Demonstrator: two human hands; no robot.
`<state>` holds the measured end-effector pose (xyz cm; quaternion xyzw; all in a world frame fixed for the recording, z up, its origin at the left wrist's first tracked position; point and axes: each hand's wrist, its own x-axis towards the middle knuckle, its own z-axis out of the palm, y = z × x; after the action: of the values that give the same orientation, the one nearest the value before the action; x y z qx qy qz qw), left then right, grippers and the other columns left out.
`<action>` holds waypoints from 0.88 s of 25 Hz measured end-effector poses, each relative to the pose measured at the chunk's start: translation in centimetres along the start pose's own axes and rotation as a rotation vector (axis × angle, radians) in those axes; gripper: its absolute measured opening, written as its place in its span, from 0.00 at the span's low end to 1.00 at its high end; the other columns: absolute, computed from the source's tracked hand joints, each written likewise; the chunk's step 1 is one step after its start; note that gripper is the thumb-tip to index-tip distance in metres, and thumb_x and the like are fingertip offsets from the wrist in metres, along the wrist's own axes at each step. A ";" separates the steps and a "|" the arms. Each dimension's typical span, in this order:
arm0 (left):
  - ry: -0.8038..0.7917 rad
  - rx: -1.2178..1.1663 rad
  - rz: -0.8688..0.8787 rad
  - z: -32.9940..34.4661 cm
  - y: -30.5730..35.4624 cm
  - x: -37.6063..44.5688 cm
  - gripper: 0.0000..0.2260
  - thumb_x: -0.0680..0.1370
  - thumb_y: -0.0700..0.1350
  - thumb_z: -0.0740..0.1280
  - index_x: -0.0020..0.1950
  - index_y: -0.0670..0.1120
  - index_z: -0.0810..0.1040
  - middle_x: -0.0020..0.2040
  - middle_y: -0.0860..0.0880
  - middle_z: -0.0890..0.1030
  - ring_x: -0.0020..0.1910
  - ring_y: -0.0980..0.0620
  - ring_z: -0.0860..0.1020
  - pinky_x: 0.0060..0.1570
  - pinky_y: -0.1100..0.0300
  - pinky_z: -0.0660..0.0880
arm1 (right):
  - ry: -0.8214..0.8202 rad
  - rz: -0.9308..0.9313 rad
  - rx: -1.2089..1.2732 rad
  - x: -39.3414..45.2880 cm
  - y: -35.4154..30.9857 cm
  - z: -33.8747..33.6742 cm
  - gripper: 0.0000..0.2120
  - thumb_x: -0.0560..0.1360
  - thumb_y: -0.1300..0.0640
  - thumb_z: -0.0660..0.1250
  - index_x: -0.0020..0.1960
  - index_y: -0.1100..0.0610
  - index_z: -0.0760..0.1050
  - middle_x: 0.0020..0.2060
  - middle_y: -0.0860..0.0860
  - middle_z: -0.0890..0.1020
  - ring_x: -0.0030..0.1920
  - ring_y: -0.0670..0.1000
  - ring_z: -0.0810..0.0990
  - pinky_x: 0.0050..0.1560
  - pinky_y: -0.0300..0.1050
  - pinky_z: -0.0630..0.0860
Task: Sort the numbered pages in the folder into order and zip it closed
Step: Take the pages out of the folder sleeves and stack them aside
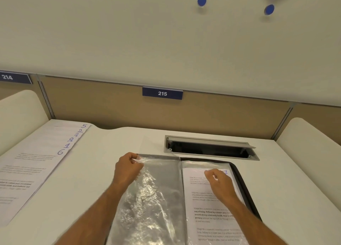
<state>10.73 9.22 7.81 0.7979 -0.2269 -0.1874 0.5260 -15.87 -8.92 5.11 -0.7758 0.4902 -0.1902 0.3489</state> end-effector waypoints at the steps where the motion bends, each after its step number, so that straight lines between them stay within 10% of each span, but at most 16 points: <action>1: 0.005 0.048 -0.008 -0.3 -0.8 0.4 0.09 0.73 0.39 0.72 0.51 0.47 0.78 0.40 0.47 0.82 0.36 0.48 0.83 0.37 0.52 0.82 | 0.009 -0.012 -0.072 0.1 1.2 0.0 0.14 0.81 0.42 0.61 0.59 0.48 0.76 0.63 0.49 0.79 0.62 0.50 0.77 0.66 0.50 0.73; 10: -0.037 0.306 -0.080 -0.5 -7.0 1.2 0.17 0.75 0.43 0.72 0.62 0.48 0.74 0.47 0.48 0.81 0.45 0.48 0.80 0.48 0.52 0.77 | -0.137 0.011 -0.662 -1.1 7.3 0.8 0.49 0.67 0.23 0.34 0.81 0.49 0.38 0.81 0.54 0.38 0.80 0.58 0.37 0.77 0.60 0.37; 17: -0.046 0.555 -0.062 -0.4 -8.1 1.2 0.26 0.73 0.48 0.72 0.70 0.52 0.68 0.52 0.51 0.79 0.48 0.48 0.78 0.46 0.53 0.75 | -0.094 -0.002 -0.654 -1.2 8.7 1.2 0.56 0.61 0.20 0.25 0.81 0.48 0.38 0.81 0.55 0.39 0.80 0.56 0.36 0.78 0.58 0.36; 22: -0.013 0.751 0.222 1.2 -6.9 1.2 0.27 0.72 0.47 0.73 0.70 0.51 0.70 0.60 0.50 0.72 0.58 0.46 0.75 0.50 0.52 0.75 | 0.033 -0.024 -0.653 -0.6 8.2 0.8 0.41 0.72 0.24 0.39 0.76 0.45 0.61 0.77 0.50 0.60 0.78 0.53 0.57 0.77 0.57 0.53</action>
<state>12.20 10.03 0.88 0.9043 -0.3681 -0.0380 0.2128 -20.71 -10.36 -1.38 -0.8493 0.5215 -0.0397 0.0715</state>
